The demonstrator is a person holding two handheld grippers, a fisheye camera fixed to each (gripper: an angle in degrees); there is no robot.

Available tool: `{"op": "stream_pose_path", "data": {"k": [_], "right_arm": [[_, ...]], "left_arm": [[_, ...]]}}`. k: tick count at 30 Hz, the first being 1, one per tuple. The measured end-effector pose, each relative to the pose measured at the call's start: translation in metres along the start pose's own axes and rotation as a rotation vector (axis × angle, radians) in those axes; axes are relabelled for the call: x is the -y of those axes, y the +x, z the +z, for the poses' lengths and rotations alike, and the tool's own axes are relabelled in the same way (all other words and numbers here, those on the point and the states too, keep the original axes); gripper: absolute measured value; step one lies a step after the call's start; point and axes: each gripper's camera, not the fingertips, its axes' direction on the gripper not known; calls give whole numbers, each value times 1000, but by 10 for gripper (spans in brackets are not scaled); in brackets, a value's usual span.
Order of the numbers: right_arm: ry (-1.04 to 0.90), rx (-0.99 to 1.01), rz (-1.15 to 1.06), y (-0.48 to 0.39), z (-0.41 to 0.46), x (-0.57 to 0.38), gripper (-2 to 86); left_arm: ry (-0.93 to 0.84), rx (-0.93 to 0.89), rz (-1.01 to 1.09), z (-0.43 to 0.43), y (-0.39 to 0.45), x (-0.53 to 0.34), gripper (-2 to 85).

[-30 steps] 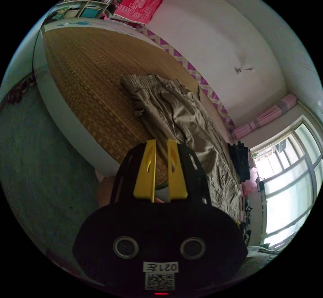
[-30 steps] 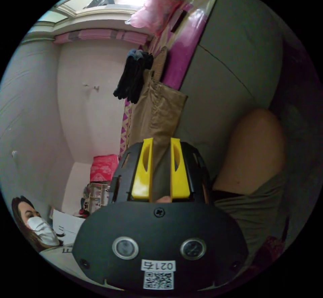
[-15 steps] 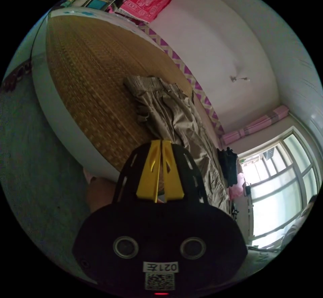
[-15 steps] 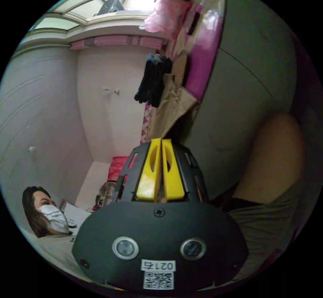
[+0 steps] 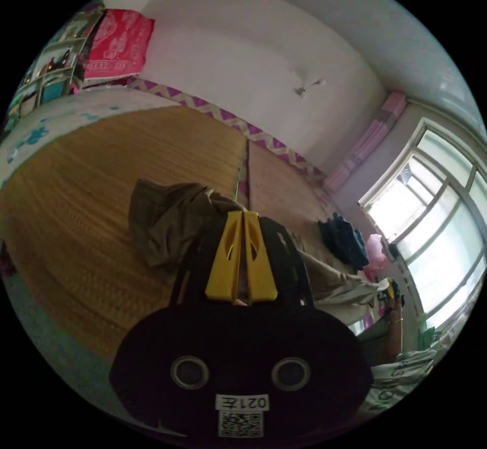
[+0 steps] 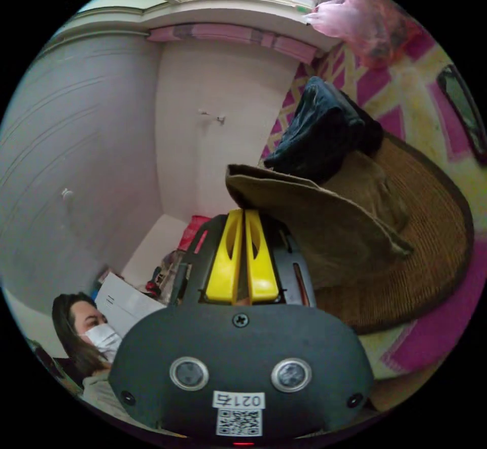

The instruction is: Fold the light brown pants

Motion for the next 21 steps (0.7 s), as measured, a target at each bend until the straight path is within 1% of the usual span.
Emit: {"op": "stream_pose_path", "data": {"k": [2, 3, 5, 6, 8, 10, 11, 14, 18, 20, 21], "right_arm": [[-14, -58, 18, 26, 55, 42, -5], [-18, -70, 25, 35, 69, 51, -5], [-49, -145, 56, 81, 125, 81, -4], [-55, -175, 61, 94, 138, 87, -4], [-106, -260, 118, 156, 189, 101, -2], [-112, -305, 167, 200, 215, 100, 0], [-130, -325, 181, 223, 231, 97, 3], [-145, -353, 164, 250, 258, 81, 26], [-212, -313, 87, 251, 269, 45, 60], [-256, -313, -39, 229, 270, 4, 56], [-280, -316, -91, 220, 274, -9, 53]], "left_arm": [[-69, 59, 25, 72, 17, 39, -10], [-89, 79, 33, 92, 21, 46, -10], [-171, 164, 55, 172, 28, 68, -10], [-198, 183, 63, 193, 29, 71, -10], [-294, 231, 58, 270, 24, 73, -9], [-341, 262, 35, 315, 20, 67, -9], [-337, 299, 36, 336, 19, 62, -9], [-343, 302, 58, 366, 20, 50, -9], [-300, 226, 128, 363, 27, 35, -7], [-210, 129, 106, 340, 32, 20, -8], [-186, 110, 109, 334, 37, 14, -8]]}}
